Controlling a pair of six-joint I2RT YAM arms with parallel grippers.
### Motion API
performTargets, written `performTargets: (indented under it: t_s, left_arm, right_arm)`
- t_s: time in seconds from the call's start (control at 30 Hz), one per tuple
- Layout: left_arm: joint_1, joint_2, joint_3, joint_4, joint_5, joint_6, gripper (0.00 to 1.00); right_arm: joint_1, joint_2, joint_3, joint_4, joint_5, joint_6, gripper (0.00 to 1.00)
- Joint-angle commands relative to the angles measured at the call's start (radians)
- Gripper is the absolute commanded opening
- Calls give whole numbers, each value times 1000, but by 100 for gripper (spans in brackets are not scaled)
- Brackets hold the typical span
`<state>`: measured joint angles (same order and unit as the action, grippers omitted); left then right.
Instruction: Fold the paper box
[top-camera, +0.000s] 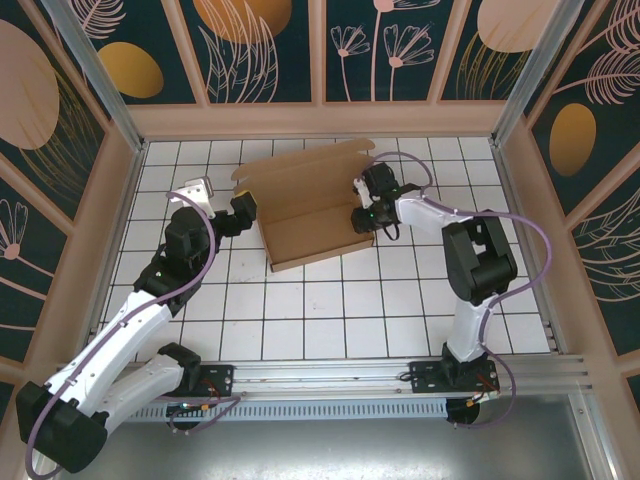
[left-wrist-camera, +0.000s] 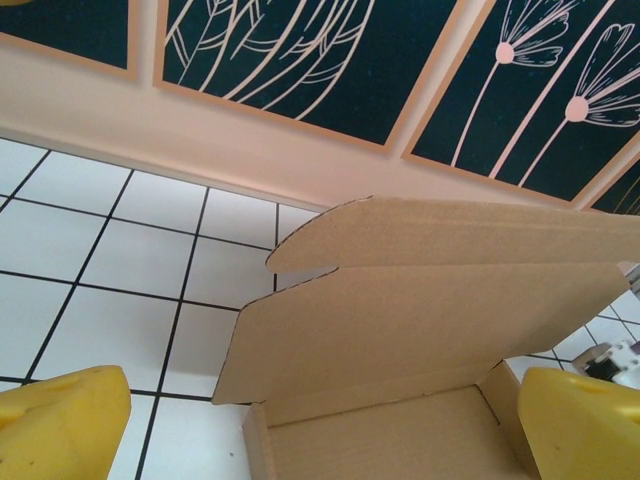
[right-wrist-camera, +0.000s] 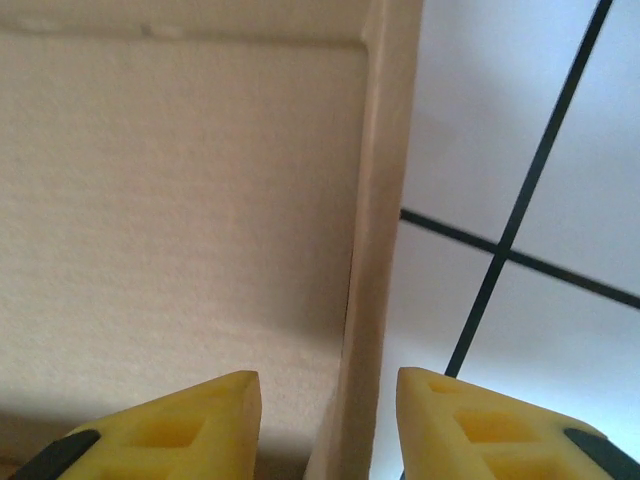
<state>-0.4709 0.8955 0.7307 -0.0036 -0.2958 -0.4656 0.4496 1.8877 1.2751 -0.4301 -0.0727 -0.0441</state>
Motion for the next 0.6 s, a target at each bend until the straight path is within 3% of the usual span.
performTargets:
  t_s: [0.0, 0.13, 0.3, 0.57]
  left_arm:
    - [6, -21, -2, 15, -20, -13, 99]
    - [6, -29, 6, -6, -70, -13, 99]
    - [6, -54, 15, -54, -234, -13, 99]
    - [6, -63, 13, -56, -250, -15, 99]
  right_arm:
    - [20, 28, 40, -86, 38, 0, 37]
    - [47, 66, 64, -114, 153, -4, 27]
    - [83, 105, 94, -152, 286, 10, 9]
    - [118, 134, 107, -202, 382, 45, 5]
